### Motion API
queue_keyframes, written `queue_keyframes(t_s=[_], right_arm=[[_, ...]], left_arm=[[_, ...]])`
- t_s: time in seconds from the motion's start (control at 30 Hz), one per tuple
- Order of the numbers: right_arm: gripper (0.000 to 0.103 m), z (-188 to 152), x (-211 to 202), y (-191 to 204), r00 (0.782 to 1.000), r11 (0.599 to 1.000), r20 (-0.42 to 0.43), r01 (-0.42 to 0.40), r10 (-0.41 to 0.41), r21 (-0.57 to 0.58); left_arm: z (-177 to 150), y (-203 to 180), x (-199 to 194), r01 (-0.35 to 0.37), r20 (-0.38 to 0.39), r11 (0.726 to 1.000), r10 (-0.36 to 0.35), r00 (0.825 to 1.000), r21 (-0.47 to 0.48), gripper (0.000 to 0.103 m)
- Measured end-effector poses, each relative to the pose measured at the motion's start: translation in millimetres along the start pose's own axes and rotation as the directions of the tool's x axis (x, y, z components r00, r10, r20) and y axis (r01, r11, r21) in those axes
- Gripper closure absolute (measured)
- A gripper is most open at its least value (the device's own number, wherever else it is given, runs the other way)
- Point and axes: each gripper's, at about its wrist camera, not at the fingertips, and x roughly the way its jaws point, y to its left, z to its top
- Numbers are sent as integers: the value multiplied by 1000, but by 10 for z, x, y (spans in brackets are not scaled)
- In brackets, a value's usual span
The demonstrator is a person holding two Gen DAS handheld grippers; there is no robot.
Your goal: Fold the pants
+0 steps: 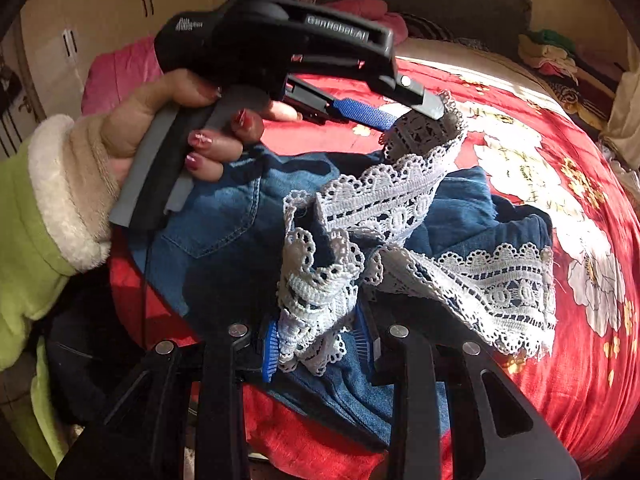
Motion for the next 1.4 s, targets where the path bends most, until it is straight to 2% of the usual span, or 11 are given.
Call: queue_keyframes(t_s=[0.2,0.37,0.5,0.63,0.8,0.9,0.93,1.0,1.1,1.13,1.4], right_arm=[[38,-163,-99,163,994,994,31,-105,106,-39],[34,-350,-589,-505,973,962,182,-179,142,206],[28,-526,-601,-1351,981,867,187,-129,42,481],[27,-599,-346,-1946,977,740,186,-202,105,642],[29,-576,-29,-2048,954,689,146,-292,263,663],[76,-497,-33,-2053,943,678,156,-322,295,660],[79,-439,-80,-2043,939,681,168,-334,299,651],[85,-255,-204,-1972,937,719,186,-348,297,602],[86,130,-279,-1871,926,753,207,-376,314,540],[86,270,-261,-1826,924,763,206,-382,322,522],[84,1058,452,-1361,940,848,15,-314,340,427]], left_arm=[[-74,82,-319,-16,57,999,18,998,-46,38],[-303,-46,-429,-40,63,999,42,997,-34,29],[-644,-147,-430,-59,50,997,62,997,-54,29],[-1022,-228,-394,-74,22,993,76,997,-87,29],[-1329,-380,-363,-135,-6,988,135,991,-77,29],[-1439,-418,-332,-115,-18,989,114,993,-88,29],[-1468,-428,-319,-112,-20,990,111,994,-88,29],[-1504,-467,-272,-130,-32,988,127,991,-78,35],[-1522,-518,-212,-176,-53,983,173,983,-45,89],[-1527,-507,-208,-178,-59,983,175,983,-52,94],[-1675,-411,-377,-150,-52,980,144,988,-129,95]])
